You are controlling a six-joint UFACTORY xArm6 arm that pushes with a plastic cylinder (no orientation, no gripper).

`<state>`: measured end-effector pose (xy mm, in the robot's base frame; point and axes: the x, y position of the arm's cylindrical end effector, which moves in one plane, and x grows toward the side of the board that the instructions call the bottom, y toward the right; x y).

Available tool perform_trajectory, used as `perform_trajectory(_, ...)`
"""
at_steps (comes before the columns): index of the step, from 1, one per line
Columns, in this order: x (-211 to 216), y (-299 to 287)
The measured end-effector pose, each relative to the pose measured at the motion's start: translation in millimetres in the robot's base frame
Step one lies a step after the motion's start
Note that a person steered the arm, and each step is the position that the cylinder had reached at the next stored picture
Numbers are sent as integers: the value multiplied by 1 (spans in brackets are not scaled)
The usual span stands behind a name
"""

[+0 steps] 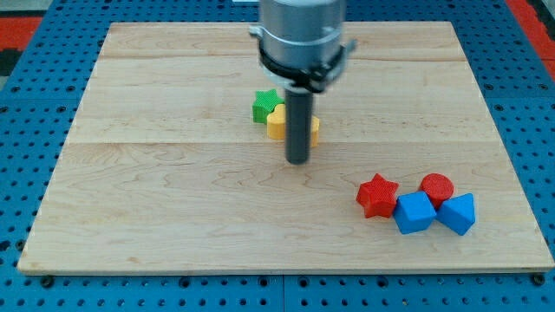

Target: Push the green circle into the green star

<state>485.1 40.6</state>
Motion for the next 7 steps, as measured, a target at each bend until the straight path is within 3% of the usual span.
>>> perform_trajectory(1,-10,39)
perform_trajectory(3,-57,-6)
perform_trajectory(7,-36,4)
